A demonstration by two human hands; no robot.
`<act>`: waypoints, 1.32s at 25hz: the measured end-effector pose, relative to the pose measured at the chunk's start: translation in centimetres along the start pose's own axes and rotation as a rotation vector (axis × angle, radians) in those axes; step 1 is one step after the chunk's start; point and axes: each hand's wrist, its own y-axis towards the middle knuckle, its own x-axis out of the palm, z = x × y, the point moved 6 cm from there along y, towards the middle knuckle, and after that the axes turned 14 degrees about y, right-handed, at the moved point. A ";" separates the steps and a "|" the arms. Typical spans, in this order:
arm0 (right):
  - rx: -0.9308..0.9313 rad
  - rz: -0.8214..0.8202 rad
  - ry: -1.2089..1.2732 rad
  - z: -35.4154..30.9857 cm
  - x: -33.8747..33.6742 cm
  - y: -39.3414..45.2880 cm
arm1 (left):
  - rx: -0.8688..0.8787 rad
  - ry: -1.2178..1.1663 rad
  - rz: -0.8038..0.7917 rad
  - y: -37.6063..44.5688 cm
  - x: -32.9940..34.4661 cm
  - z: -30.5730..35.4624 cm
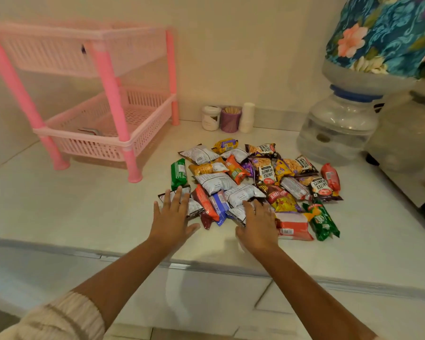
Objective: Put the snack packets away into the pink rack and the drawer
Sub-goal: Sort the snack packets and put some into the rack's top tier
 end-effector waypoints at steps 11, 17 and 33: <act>-0.009 0.140 0.015 0.1 2.2 -1.5 | 0.051 -0.289 0.054 1.0 2.2 -1.7; 0.020 0.168 0.073 0.4 2.6 -1.5 | 0.083 -0.364 0.017 0.9 2.4 -1.5; -0.022 0.076 0.197 0.4 -1.0 -1.0 | -0.044 -0.363 0.148 0.1 -0.5 -1.4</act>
